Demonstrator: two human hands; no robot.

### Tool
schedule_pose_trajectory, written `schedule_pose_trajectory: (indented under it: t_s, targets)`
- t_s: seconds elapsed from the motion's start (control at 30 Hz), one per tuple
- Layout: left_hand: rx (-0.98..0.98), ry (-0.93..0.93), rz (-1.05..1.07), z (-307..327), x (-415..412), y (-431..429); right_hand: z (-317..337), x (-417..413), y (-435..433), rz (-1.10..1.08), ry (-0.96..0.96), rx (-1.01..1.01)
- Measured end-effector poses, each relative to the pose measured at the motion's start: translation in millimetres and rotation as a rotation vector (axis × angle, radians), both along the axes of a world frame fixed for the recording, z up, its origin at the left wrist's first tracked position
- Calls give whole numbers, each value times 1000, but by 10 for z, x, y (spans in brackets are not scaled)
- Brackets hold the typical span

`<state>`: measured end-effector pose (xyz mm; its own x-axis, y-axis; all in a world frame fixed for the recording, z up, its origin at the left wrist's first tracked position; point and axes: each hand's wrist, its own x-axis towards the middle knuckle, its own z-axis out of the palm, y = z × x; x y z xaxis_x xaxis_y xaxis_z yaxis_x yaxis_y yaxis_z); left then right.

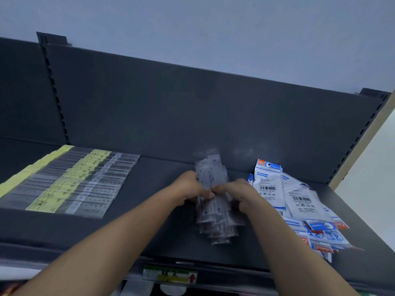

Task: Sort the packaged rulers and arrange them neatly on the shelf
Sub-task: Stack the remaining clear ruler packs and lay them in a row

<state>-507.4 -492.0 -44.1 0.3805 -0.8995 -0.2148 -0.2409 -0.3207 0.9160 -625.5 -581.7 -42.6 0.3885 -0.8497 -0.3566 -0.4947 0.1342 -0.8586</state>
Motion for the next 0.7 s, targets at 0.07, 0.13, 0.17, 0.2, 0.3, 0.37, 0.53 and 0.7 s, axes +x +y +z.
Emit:
schedule_pose_trajectory:
  t_s: [0.07,0.13,0.17,0.2,0.3,0.37,0.53,0.7]
  targets:
    - [6,16,-4,6,4,22,-34,29,17,24,-10,0]
    - [-26,52,2,-3,7,32,-46,54,28,49,-46,-4]
    - [-47,76,1,-12,6,33,-32,56,50,54,-79,8]
    - [-70,94,2,-12,-4,32,-33,53,56,55,-113,22]
    - [-121,80,-2,-34,-37,28,-31,20,77,60,-202,61]
    - [-134,72,12,-37,-55,47,-47,6,95,52,-260,96]
    - [-126,111,150,-82,-19,29,-73,-4,150,-12,-464,149]
    - [-171,436,171,-99,3,16,14,44,215,29,-553,165]
